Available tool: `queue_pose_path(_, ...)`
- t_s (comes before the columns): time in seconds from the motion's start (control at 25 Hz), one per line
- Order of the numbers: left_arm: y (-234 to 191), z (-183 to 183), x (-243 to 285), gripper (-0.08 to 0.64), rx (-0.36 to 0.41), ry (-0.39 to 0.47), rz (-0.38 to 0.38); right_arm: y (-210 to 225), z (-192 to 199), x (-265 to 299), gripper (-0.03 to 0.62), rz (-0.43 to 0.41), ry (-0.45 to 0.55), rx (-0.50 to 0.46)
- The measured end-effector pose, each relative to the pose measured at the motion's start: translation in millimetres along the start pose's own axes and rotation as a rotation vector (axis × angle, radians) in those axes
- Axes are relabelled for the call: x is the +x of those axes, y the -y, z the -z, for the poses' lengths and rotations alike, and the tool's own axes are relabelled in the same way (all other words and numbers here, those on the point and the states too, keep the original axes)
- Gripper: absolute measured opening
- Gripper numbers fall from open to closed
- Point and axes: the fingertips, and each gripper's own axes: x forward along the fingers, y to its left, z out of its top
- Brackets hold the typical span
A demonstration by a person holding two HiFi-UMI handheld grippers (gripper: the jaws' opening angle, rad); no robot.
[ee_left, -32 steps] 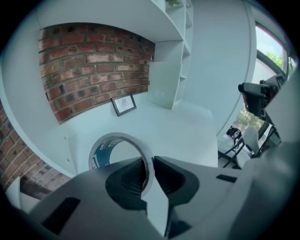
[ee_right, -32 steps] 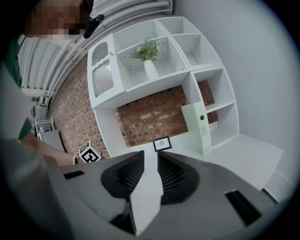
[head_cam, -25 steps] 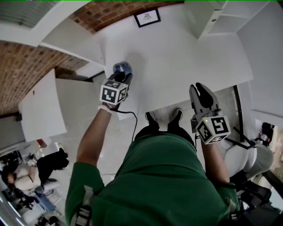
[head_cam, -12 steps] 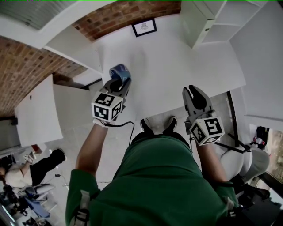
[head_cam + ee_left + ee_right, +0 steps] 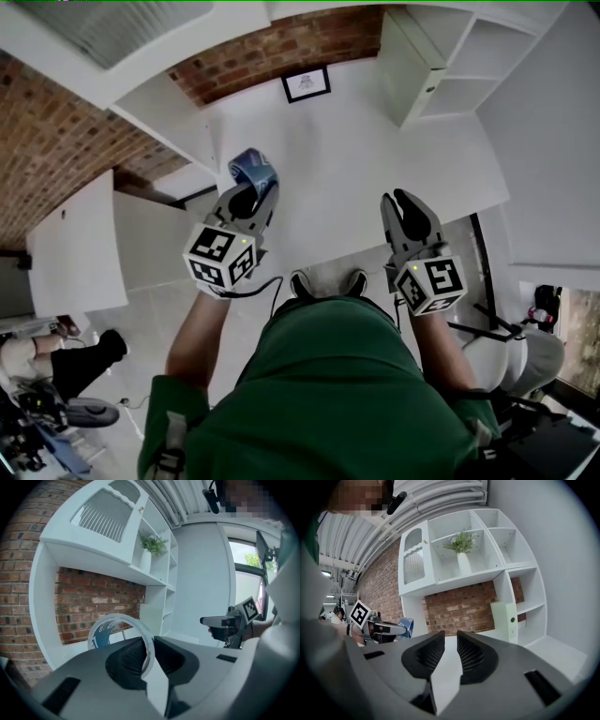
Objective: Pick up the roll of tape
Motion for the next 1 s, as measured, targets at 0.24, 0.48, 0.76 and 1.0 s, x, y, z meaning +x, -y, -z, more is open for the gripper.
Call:
queue_pose_path(0.24, -0.3, -3.9, -18.2, 0.066, -0.065, 0.056, -0.021, -1.0, -11.5, -1.1, 0.078, 0.02, 0.026, -0.027)
queue_pose_path(0.48, -5.2, -12.5, -36.2, 0.066, -0.097, 0.111, -0.053, -3.1, -24.0, -1.2, 0.078, 0.01, 0.071, -0.025)
queue_pose_path(0.76, -14.7, -23.5, -50.7, 0.066, -0.113, 0.169, -0.083, -2.0, -43.5, 2.3, 0.078, 0.013, 0.106, -0.042)
queue_pose_path(1.0, -21.6, -18.2, -51.7, 0.066, -0.109, 0.156, -0.112, 3.9, -50.2, 4.8, 0.078, 0.017, 0.127, -0.044)
